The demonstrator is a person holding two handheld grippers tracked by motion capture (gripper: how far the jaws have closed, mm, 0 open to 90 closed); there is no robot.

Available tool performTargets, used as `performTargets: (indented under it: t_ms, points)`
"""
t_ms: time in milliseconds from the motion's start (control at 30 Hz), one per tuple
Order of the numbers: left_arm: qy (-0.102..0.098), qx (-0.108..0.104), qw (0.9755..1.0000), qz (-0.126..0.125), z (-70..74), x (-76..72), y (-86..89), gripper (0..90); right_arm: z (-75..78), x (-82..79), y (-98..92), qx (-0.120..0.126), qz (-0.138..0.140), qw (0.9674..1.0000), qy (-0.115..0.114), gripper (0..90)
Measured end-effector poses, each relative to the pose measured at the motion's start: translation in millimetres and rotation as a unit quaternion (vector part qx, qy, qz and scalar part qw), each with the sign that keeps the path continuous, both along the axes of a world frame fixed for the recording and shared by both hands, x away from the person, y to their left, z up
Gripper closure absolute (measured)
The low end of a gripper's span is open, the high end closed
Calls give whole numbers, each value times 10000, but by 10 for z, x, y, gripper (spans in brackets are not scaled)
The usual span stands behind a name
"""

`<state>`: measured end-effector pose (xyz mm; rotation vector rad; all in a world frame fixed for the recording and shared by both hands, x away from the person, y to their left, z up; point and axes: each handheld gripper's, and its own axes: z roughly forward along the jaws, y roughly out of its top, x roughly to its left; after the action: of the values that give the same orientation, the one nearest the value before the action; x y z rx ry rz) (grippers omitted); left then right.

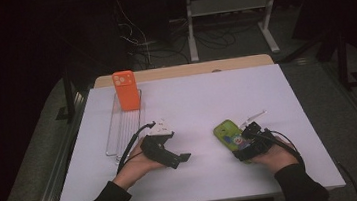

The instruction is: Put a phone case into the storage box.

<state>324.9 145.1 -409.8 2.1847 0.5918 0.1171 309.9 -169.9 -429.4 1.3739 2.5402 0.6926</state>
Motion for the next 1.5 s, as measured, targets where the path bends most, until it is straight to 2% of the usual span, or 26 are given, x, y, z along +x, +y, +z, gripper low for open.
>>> performTargets:
  t_ms: [167,233,333,433,733,800,933,1033,1133,1167,1200,1333,1367,1500]
  points:
    - [-85,75,9999,-90,46,32,-20,0,112,71,-34,87,275,9996,-72,153]
    - [-69,64,9999,-129,83,55,-32,0,157,96,-43,127,511,9985,-130,152]
    - [-77,68,9997,-228,139,85,-46,0,214,147,-64,40,713,9971,-247,152]
    - [-98,61,9995,-283,209,120,-72,0,284,203,-84,92,846,9960,-288,152]
    - [-169,146,9985,-493,383,328,-150,0,442,375,-96,272,1385,9894,-354,152]
    - [-182,78,9985,-513,416,377,-176,0,471,420,-92,279,1487,9878,-376,152]
    - [-222,71,9979,-600,465,450,-197,0,515,517,-74,394,1647,9847,-408,152]
    - [-291,40,9973,-676,469,455,-189,0,530,571,-33,448,1807,9820,-332,151]
    - [-303,65,9952,-923,452,440,-188,0,517,604,25,509,2073,9765,-297,151]
    - [-333,67,9946,-976,450,436,-185,0,495,618,49,347,2256,9729,-364,151]
    - [-318,38,9941,-1034,448,427,-184,0,490,617,65,303,2326,9714,-365,151]
    - [-318,51,9921,-1216,447,393,-188,0,483,586,128,402,2707,9610,-406,151]
    - [-317,61,9916,-1250,447,378,-191,0,489,570,142,422,2760,9594,-389,151]
    - [-358,65,9894,-1405,460,334,-200,0,500,504,212,419,3063,9500,-449,151]
